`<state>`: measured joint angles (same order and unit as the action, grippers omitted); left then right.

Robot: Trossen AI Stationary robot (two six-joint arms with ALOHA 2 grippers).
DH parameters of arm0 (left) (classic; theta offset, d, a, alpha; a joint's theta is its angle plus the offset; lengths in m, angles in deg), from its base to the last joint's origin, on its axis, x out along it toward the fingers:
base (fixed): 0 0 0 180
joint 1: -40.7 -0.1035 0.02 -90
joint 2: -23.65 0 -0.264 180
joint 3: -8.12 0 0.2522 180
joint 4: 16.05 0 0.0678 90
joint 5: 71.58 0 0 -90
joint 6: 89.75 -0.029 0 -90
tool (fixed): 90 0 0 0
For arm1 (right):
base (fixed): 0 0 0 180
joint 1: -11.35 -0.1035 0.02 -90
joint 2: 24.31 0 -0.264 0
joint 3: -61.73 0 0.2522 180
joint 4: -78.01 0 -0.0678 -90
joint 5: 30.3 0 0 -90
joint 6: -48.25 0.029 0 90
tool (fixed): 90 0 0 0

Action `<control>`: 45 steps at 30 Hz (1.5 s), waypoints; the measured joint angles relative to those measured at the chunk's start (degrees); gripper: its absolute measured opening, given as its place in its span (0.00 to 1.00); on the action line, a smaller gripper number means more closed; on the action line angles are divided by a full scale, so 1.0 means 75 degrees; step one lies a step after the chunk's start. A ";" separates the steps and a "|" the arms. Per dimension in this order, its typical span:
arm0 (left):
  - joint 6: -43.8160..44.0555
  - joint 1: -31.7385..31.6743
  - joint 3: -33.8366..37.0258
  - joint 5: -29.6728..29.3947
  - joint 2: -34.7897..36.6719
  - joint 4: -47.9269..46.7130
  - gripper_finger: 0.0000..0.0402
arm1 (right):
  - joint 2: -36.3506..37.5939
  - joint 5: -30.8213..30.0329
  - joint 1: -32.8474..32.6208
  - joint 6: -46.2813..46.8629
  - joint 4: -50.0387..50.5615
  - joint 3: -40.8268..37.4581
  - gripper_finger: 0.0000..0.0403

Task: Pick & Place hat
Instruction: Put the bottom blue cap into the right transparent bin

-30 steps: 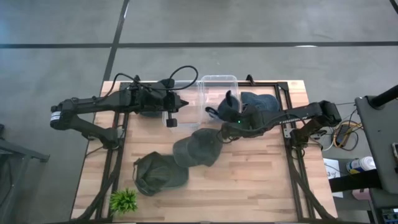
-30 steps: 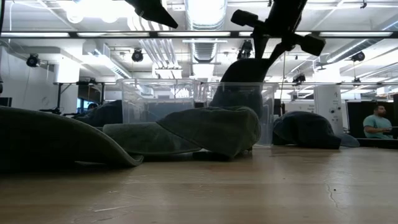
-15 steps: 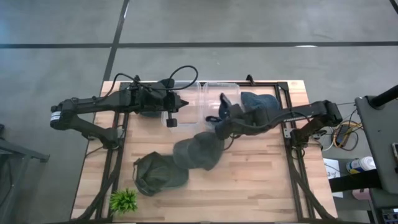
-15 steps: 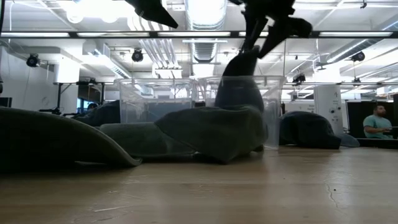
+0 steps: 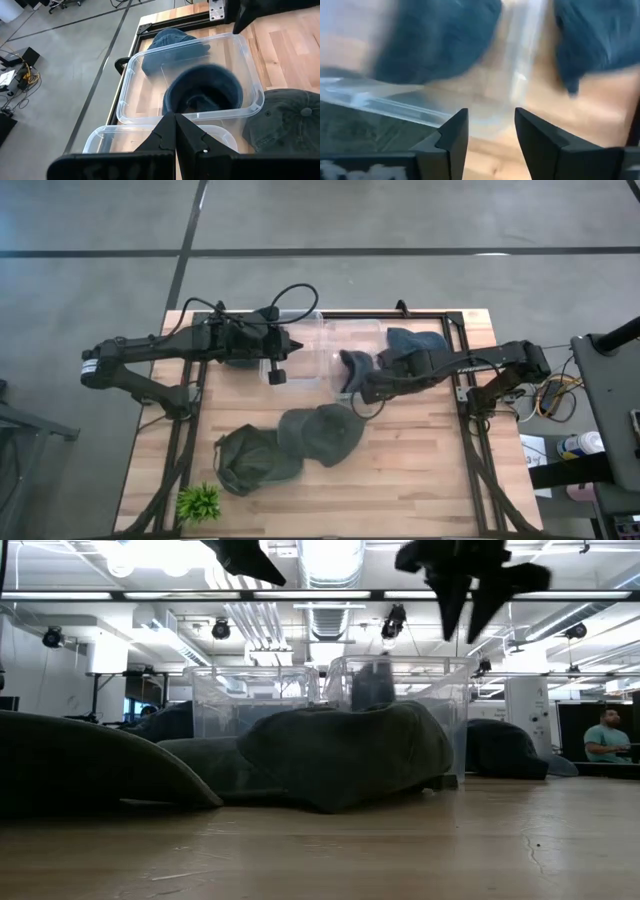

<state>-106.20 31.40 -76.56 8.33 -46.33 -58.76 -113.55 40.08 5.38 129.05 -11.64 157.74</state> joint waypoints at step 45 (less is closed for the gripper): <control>0.5355 0.0285 0.1286 0.2044 0.0385 -0.1451 0.00 | -0.2730 0.0597 0.1220 -1.8084 -0.1018 0.2718 0.36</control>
<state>-66.03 33.54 -66.91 23.66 -43.44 -69.64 -134.02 44.56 14.53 -6.58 -19.28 178.13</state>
